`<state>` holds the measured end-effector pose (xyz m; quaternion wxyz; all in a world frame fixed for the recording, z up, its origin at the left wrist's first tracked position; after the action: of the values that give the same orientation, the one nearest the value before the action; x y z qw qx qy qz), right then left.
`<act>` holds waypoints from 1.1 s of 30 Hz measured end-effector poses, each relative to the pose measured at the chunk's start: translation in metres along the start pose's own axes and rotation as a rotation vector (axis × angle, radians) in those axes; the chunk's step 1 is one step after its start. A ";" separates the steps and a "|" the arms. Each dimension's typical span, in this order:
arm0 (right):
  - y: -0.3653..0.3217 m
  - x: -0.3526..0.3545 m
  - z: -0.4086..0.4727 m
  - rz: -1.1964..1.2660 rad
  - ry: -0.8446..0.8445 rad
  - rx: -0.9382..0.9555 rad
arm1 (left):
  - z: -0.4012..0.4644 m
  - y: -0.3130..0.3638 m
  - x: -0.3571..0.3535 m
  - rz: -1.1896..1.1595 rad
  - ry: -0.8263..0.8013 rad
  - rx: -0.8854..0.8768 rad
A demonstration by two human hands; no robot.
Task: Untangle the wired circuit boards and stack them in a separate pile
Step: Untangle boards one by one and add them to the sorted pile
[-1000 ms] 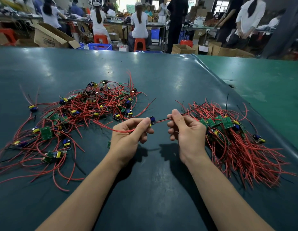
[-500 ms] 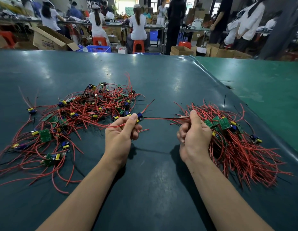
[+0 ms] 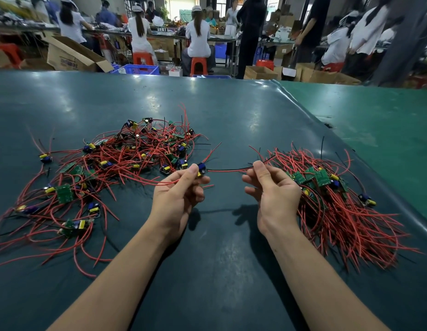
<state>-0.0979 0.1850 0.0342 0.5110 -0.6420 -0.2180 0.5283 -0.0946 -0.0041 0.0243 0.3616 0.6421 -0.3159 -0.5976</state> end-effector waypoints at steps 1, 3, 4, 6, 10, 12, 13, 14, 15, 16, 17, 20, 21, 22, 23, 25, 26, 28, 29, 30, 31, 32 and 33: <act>0.001 -0.001 0.000 -0.010 -0.008 0.002 | 0.000 -0.001 0.000 -0.018 0.001 0.021; 0.003 -0.003 0.000 -0.062 -0.028 0.018 | 0.000 -0.005 -0.001 -0.012 -0.014 0.065; 0.003 -0.003 0.000 -0.094 -0.033 0.029 | 0.000 -0.007 -0.003 0.005 -0.035 0.089; 0.004 -0.002 0.002 -0.099 -0.024 0.029 | -0.003 -0.012 -0.006 0.046 -0.082 0.143; 0.004 -0.001 0.003 0.049 -0.020 -0.045 | -0.005 -0.014 -0.007 0.047 -0.090 0.179; 0.007 -0.004 0.001 0.037 -0.055 -0.099 | -0.003 -0.011 -0.005 0.012 -0.059 0.159; 0.010 -0.007 -0.001 0.015 -0.086 -0.139 | -0.003 -0.010 -0.004 -0.001 -0.046 0.147; 0.014 -0.012 -0.005 -0.013 -0.131 -0.184 | -0.003 -0.009 -0.004 -0.006 -0.039 0.139; 0.018 -0.017 -0.009 -0.046 -0.195 -0.230 | -0.003 -0.009 -0.004 0.000 -0.038 0.133; 0.023 -0.024 -0.015 -0.081 -0.274 -0.268 | -0.003 -0.009 -0.006 0.013 -0.046 0.129; 0.026 -0.029 -0.021 -0.112 -0.353 -0.288 | -0.004 -0.009 -0.007 0.032 -0.062 0.128; 0.030 -0.034 -0.026 -0.172 -0.415 -0.255 | -0.006 -0.010 -0.010 0.085 -0.108 0.124; 0.029 -0.032 -0.025 -0.182 -0.387 -0.239 | -0.006 -0.010 -0.011 0.102 -0.113 0.118; 0.028 -0.030 -0.022 -0.178 -0.350 -0.226 | -0.006 -0.010 -0.011 0.115 -0.116 0.114; 0.026 -0.028 -0.019 -0.159 -0.311 -0.215 | -0.006 -0.010 -0.011 0.125 -0.116 0.109; 0.022 -0.022 -0.012 -0.111 -0.230 -0.196 | -0.005 -0.010 -0.010 0.135 -0.106 0.091; 0.019 -0.018 -0.008 -0.089 -0.184 -0.180 | -0.004 -0.010 -0.010 0.134 -0.102 0.080; 0.012 -0.009 0.001 -0.041 -0.083 -0.135 | -0.004 -0.008 -0.011 0.130 -0.108 0.062; 0.008 -0.004 0.005 -0.016 -0.035 -0.108 | -0.004 -0.007 -0.011 0.131 -0.115 0.056; 0.004 0.001 0.009 0.008 0.007 -0.079 | -0.004 -0.006 -0.011 0.132 -0.119 0.052; 0.000 0.006 0.013 0.031 0.045 -0.047 | -0.004 -0.005 -0.011 0.128 -0.120 0.047; -0.004 0.011 0.016 0.051 0.078 -0.013 | -0.003 -0.004 -0.010 0.120 -0.119 0.042; -0.007 0.015 0.019 0.064 0.105 0.018 | -0.004 -0.003 -0.009 0.113 -0.117 0.035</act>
<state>-0.1078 0.2076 0.0354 0.5104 -0.6707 -0.1657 0.5120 -0.0919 0.0055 0.0271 0.3644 0.5933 -0.3826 -0.6074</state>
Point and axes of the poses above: each hand's wrist, its own z-axis towards the middle knuckle, its own x-axis out of the back of the hand, y = z × x, the point moved 7 cm from there along z, towards the middle knuckle, and after that the axes turned 3 degrees about x, right-handed, at the moved point
